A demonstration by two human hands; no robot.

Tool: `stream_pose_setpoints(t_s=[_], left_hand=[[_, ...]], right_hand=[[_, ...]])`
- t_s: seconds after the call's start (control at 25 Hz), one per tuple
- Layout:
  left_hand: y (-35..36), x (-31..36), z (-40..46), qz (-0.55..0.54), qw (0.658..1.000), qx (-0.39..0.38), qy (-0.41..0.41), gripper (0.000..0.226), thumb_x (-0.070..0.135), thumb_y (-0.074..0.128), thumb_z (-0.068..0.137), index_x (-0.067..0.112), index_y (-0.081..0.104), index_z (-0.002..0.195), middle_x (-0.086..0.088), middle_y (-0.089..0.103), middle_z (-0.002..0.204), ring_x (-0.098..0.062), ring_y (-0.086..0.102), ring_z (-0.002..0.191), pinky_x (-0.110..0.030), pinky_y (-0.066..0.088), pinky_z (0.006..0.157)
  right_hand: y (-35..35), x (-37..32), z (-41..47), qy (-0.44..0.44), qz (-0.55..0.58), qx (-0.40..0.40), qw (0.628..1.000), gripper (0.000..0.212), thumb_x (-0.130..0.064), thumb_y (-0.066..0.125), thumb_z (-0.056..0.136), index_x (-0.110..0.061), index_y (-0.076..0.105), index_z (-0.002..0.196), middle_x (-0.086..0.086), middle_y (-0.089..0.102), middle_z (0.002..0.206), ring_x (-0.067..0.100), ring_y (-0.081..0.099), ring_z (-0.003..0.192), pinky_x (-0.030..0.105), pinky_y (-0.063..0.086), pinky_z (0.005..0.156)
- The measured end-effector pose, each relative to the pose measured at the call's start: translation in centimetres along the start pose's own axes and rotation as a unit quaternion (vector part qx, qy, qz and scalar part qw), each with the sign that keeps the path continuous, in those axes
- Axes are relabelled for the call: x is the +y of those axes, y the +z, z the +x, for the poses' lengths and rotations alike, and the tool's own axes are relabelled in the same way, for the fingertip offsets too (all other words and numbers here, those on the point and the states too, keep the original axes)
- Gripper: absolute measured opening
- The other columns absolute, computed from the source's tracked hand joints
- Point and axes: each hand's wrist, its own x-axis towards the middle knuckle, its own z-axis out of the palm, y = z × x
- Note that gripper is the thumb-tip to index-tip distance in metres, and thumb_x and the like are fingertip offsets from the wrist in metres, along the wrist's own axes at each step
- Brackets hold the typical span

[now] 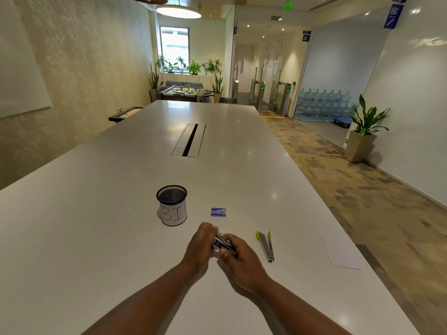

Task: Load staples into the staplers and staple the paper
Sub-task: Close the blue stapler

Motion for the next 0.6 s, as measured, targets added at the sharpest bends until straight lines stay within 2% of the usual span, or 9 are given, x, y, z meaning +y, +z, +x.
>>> stream_pose_setpoints(t_s=[0.08, 0.16, 0.28, 0.36, 0.44, 0.52, 0.6], left_hand=[[-0.2, -0.1, 0.1, 0.015, 1.000, 0.011, -0.002, 0.014, 0.031, 0.052, 0.079, 0.018, 0.052, 0.074, -0.007, 0.051, 0.075, -0.022, 0.047, 0.070, -0.037, 0.037, 0.063], [-0.3, -0.2, 0.0, 0.027, 1.000, 0.010, 0.001, 0.013, 0.021, 0.047, 0.085, 0.017, 0.050, 0.072, -0.006, 0.049, 0.073, -0.018, 0.047, 0.066, -0.034, 0.039, 0.061], [-0.5, -0.1, -0.2, 0.028, 0.999, 0.006, 0.016, 0.016, 0.014, 0.045, 0.090, 0.014, 0.052, 0.076, -0.006, 0.050, 0.074, -0.017, 0.047, 0.067, -0.033, 0.040, 0.061], [-0.6, -0.2, -0.3, 0.031, 0.999, 0.000, 0.029, 0.024, 0.026, 0.047, 0.093, 0.009, 0.058, 0.080, -0.008, 0.054, 0.075, -0.022, 0.050, 0.071, -0.037, 0.041, 0.067], [-0.7, -0.4, -0.2, 0.051, 0.998, -0.013, 0.026, 0.047, 0.040, 0.045, 0.105, 0.001, 0.062, 0.084, -0.012, 0.058, 0.075, -0.024, 0.055, 0.071, -0.038, 0.044, 0.068], [-0.8, -0.6, -0.1, 0.085, 0.996, -0.016, 0.033, 0.054, 0.047, 0.043, 0.106, 0.004, 0.062, 0.079, -0.011, 0.059, 0.070, -0.023, 0.056, 0.066, -0.037, 0.045, 0.065], [-0.8, -0.7, 0.0, 0.129, 0.990, -0.002, 0.055, 0.048, 0.044, 0.047, 0.105, 0.011, 0.060, 0.073, -0.007, 0.058, 0.065, -0.021, 0.055, 0.063, -0.041, 0.045, 0.066]], right_hand=[[-0.1, -0.1, 0.3, 0.001, -0.024, -0.014, 1.000, 0.026, -0.055, 0.055, 0.091, -0.034, 0.059, 0.106, -0.013, 0.067, 0.089, 0.008, 0.060, 0.080, 0.037, 0.051, 0.074], [-0.1, -0.1, 0.6, 0.003, -0.084, -0.032, 0.996, 0.039, -0.069, 0.049, 0.087, -0.032, 0.055, 0.098, -0.012, 0.061, 0.074, 0.008, 0.054, 0.065, 0.030, 0.042, 0.062], [0.6, 0.0, 0.7, -0.026, -0.182, -0.026, 0.983, 0.050, -0.078, 0.033, 0.087, -0.031, 0.049, 0.095, -0.012, 0.054, 0.069, 0.009, 0.050, 0.060, 0.030, 0.039, 0.058], [1.2, 0.1, 0.4, -0.046, -0.218, 0.001, 0.975, 0.048, -0.079, 0.025, 0.090, -0.034, 0.042, 0.091, -0.013, 0.049, 0.065, 0.009, 0.048, 0.057, 0.031, 0.038, 0.056], [1.5, 0.3, 0.1, -0.060, -0.241, 0.017, 0.968, 0.046, -0.079, 0.020, 0.093, -0.036, 0.037, 0.091, -0.013, 0.046, 0.063, 0.010, 0.046, 0.055, 0.030, 0.034, 0.055], [1.6, 0.3, -0.1, -0.071, -0.254, 0.024, 0.964, 0.046, -0.076, 0.019, 0.095, -0.033, 0.036, 0.092, -0.012, 0.047, 0.065, 0.012, 0.046, 0.055, 0.031, 0.034, 0.055], [1.6, 0.3, -0.1, -0.081, -0.263, 0.025, 0.961, 0.046, -0.069, 0.020, 0.099, -0.028, 0.042, 0.094, -0.011, 0.049, 0.067, 0.015, 0.048, 0.055, 0.033, 0.038, 0.055]])
